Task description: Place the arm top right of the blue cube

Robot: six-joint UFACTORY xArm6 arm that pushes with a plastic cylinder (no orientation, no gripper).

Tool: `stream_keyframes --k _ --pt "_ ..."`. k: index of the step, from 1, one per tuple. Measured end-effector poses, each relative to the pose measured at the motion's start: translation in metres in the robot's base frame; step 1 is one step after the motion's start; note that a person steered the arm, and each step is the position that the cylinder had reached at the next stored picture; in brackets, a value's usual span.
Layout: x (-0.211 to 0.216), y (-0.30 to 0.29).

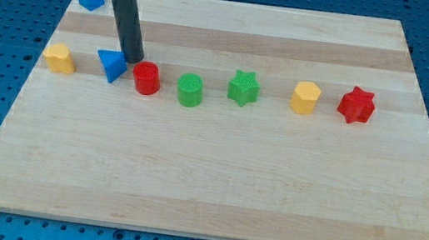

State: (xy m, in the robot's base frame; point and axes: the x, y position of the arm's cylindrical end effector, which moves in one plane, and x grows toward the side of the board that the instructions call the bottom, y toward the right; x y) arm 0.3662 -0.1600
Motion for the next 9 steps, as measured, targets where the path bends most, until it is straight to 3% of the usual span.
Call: stream_keyframes --k 2,6,7,9 --pt "-0.006 0.000" --pt "-0.144 0.020" --pt "-0.174 0.013" --pt "-0.175 -0.050"
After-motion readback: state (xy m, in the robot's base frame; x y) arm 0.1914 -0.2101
